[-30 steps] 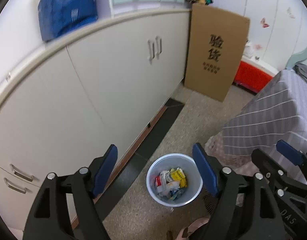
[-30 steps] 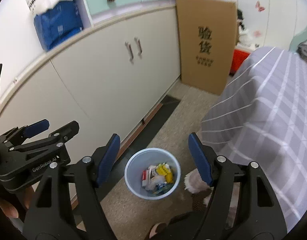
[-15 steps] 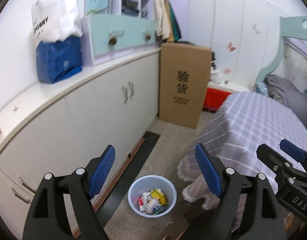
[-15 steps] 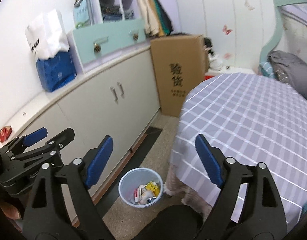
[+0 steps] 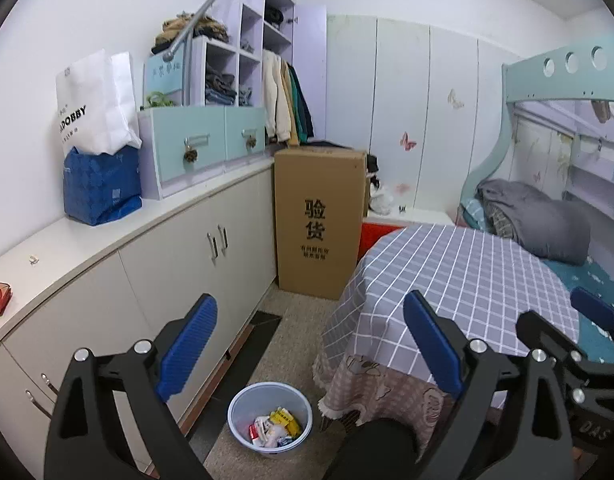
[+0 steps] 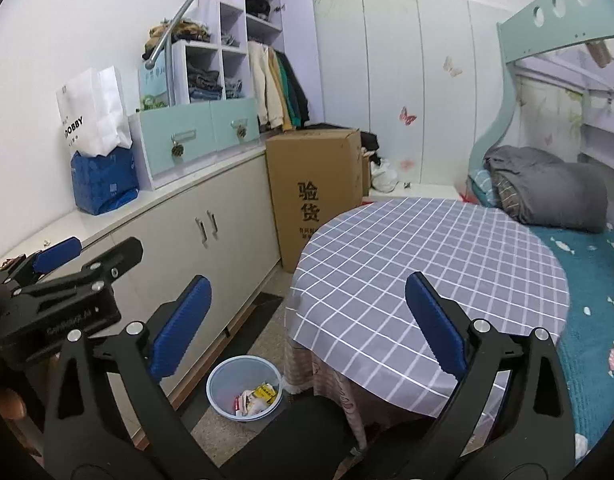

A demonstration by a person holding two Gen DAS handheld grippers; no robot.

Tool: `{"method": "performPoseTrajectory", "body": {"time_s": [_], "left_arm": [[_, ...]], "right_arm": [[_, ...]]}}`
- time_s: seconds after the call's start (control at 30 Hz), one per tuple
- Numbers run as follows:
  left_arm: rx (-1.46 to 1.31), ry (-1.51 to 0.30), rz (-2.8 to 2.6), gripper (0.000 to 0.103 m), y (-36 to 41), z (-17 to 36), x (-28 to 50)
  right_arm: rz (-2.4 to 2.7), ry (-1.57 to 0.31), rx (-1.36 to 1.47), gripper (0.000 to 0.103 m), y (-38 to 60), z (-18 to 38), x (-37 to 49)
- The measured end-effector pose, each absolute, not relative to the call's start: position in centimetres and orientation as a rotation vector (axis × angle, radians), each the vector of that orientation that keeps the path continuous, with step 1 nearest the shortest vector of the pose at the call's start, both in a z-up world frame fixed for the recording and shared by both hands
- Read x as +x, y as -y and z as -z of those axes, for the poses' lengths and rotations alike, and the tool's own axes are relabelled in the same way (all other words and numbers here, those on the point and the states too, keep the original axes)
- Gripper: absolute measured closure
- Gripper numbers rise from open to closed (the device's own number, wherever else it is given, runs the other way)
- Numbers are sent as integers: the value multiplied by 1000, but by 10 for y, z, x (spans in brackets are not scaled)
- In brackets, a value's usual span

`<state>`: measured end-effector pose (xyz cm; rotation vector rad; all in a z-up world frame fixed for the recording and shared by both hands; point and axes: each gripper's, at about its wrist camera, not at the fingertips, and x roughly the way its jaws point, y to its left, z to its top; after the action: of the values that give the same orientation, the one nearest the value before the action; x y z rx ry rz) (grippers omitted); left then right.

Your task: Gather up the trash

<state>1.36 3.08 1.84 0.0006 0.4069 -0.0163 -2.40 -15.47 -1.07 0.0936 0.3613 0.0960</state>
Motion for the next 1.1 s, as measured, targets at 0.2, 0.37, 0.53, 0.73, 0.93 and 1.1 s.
{"method": "performPoseTrajectory", "body": {"time_s": [0.2,0.37,0.53,0.73,0.93,1.1], "left_arm": [[30,-369,20,10,-22,-26,-7],[47,-355,24,10,-19,-27,-17],[71,-339,30,9,-12,-29,-24],[67,-335,39,9,-12,-29,-28],[63,-325,37,9,-12,-28,-32],[60,-321,38,9,-15,-28,-34]], "right_arm": [[-99,-333,103,7,157,7,-45],[-95,-308,89,7,154,5,-57],[-93,-302,87,7,152,5,-62],[-91,-300,84,6,150,3,-64],[-93,-302,81,6,147,3,-64],[-94,-306,78,6,146,4,-64]]}}
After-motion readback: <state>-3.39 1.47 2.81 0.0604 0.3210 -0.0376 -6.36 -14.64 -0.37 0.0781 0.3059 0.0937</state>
